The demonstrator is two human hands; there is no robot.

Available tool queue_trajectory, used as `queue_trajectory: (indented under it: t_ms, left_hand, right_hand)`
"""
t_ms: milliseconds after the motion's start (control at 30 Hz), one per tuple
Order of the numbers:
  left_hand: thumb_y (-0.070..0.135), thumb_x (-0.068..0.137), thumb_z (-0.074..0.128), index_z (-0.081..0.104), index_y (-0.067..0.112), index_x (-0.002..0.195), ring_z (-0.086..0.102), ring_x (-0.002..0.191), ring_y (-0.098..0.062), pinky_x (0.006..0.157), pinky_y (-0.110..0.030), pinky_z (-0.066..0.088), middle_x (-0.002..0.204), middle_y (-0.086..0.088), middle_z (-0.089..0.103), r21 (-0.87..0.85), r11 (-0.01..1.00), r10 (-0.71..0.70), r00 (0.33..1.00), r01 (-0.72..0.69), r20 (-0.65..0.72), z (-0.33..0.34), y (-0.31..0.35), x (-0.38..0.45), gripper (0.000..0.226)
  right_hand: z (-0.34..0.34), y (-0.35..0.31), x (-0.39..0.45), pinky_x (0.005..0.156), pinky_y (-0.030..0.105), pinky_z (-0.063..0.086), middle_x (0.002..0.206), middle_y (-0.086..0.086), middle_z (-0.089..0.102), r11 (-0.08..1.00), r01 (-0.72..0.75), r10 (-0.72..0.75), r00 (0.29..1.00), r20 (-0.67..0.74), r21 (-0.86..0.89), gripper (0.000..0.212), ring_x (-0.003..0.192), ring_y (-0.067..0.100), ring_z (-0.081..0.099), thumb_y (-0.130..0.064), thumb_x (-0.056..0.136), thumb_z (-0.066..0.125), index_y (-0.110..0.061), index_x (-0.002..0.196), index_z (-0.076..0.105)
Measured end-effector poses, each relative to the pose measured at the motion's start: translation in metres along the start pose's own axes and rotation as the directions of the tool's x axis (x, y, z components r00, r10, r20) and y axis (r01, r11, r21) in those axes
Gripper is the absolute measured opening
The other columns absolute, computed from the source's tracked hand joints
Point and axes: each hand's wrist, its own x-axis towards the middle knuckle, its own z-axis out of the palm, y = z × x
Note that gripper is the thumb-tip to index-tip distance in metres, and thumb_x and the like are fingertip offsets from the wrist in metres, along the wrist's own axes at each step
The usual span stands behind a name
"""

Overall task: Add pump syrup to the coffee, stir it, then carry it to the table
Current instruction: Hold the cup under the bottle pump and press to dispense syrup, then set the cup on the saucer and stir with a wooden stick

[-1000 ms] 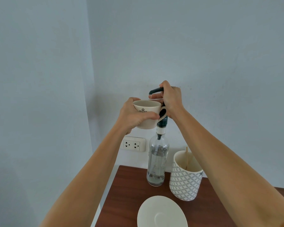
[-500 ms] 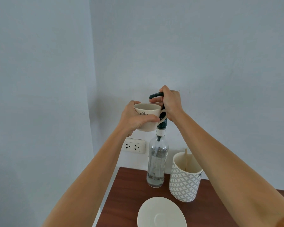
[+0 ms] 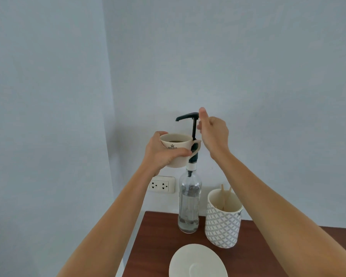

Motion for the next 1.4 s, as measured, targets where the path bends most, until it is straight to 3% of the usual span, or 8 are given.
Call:
queue_trajectory:
  t_ms: [100, 233, 400, 667, 900, 1100, 1267, 1400]
  left_hand:
    - [0.046, 0.026, 0.086, 0.051, 0.025, 0.12, 0.065, 0.102, -0.018, 0.074, -0.031, 0.054, 0.112, 0.003, 0.064, 0.008, 1.0, 0.018, 1.0, -0.019, 0.003, 0.0, -0.004, -0.008, 0.103]
    - [0.047, 0.027, 0.089, 0.052, 0.027, 0.118, 0.066, 0.104, -0.018, 0.085, -0.041, 0.06, 0.112, 0.002, 0.066, 0.025, 0.999, 0.038, 0.998, -0.039, 0.041, 0.004, -0.016, -0.022, 0.1]
    - [0.048, 0.034, 0.093, 0.052, 0.025, 0.122, 0.068, 0.103, -0.014, 0.087, -0.037, 0.059, 0.11, 0.004, 0.068, 0.039, 0.997, 0.065, 0.992, -0.069, 0.111, 0.011, -0.046, -0.048, 0.1]
    - [0.02, 0.063, 0.096, 0.043, 0.022, 0.132, 0.063, 0.108, 0.0, 0.089, -0.016, 0.051, 0.118, 0.007, 0.065, 0.016, 0.997, 0.065, 0.958, -0.072, 0.278, 0.034, -0.123, -0.105, 0.087]
    - [0.014, 0.067, 0.093, 0.041, 0.018, 0.135, 0.059, 0.116, 0.002, 0.094, -0.013, 0.047, 0.12, 0.018, 0.062, 0.016, 1.0, -0.011, 0.938, 0.006, 0.347, 0.051, -0.179, -0.147, 0.086]
    - [0.03, 0.062, 0.096, 0.042, 0.029, 0.135, 0.058, 0.122, -0.003, 0.098, -0.02, 0.049, 0.128, 0.015, 0.06, 0.044, 0.999, -0.017, 0.941, 0.002, 0.338, 0.059, -0.199, -0.166, 0.091]
    - [0.036, 0.059, 0.096, 0.04, 0.043, 0.131, 0.056, 0.124, 0.001, 0.095, -0.01, 0.045, 0.129, 0.021, 0.059, 0.055, 0.998, -0.003, 0.944, -0.016, 0.331, 0.061, -0.203, -0.176, 0.091]
    - [0.054, 0.055, 0.093, 0.036, 0.059, 0.126, 0.055, 0.126, -0.003, 0.101, -0.025, 0.048, 0.132, 0.02, 0.058, 0.067, 0.997, 0.008, 0.946, -0.031, 0.323, 0.063, -0.204, -0.177, 0.091]
  right_hand:
    - [-0.009, 0.019, -0.028, 0.07, 0.037, 0.042, 0.094, 0.028, 0.071, 1.0, 0.017, -0.016, 0.998, -0.066, 0.007, 0.058, 0.079, 0.039, 0.059, -0.038, 0.102, 0.041, 0.014, 0.084, 0.06]
    - [-0.012, 0.051, -0.059, 0.077, 0.039, 0.058, 0.081, 0.013, 0.073, 0.962, -0.179, 0.142, 0.973, 0.182, 0.207, 0.054, 0.08, 0.027, 0.068, -0.039, 0.105, 0.039, -0.004, 0.08, 0.072]
    - [-0.025, 0.077, -0.089, 0.072, 0.029, 0.062, 0.099, 0.022, 0.076, 0.886, -0.311, 0.191, 0.92, 0.341, 0.345, 0.052, 0.095, 0.027, 0.075, -0.039, 0.107, 0.034, -0.006, 0.097, 0.074]
    - [-0.036, 0.148, -0.149, 0.087, 0.035, 0.06, 0.104, 0.019, 0.077, 0.852, -0.433, 0.305, 0.868, 0.391, 0.295, 0.047, 0.103, 0.026, 0.073, -0.03, 0.108, 0.033, -0.008, 0.102, 0.073]
    - [-0.043, 0.203, -0.19, 0.093, 0.043, 0.058, 0.098, 0.016, 0.078, 0.846, -0.497, 0.41, 0.839, 0.356, 0.196, 0.044, 0.101, 0.031, 0.072, -0.027, 0.108, 0.036, -0.009, 0.103, 0.076]
    - [-0.044, 0.223, -0.207, 0.096, 0.051, 0.056, 0.097, 0.014, 0.079, 0.841, -0.522, 0.45, 0.822, 0.348, 0.146, 0.042, 0.1, 0.031, 0.072, -0.026, 0.107, 0.039, -0.011, 0.1, 0.077]
    - [-0.047, 0.232, -0.216, 0.098, 0.055, 0.053, 0.095, 0.008, 0.08, 0.848, -0.522, 0.461, 0.813, 0.356, 0.095, 0.043, 0.099, 0.026, 0.073, -0.029, 0.106, 0.04, -0.018, 0.096, 0.08]
    - [-0.051, 0.228, -0.216, 0.097, 0.052, 0.054, 0.096, 0.006, 0.08, 0.864, -0.499, 0.44, 0.813, 0.38, 0.069, 0.043, 0.098, 0.024, 0.073, -0.032, 0.107, 0.039, -0.019, 0.098, 0.079]
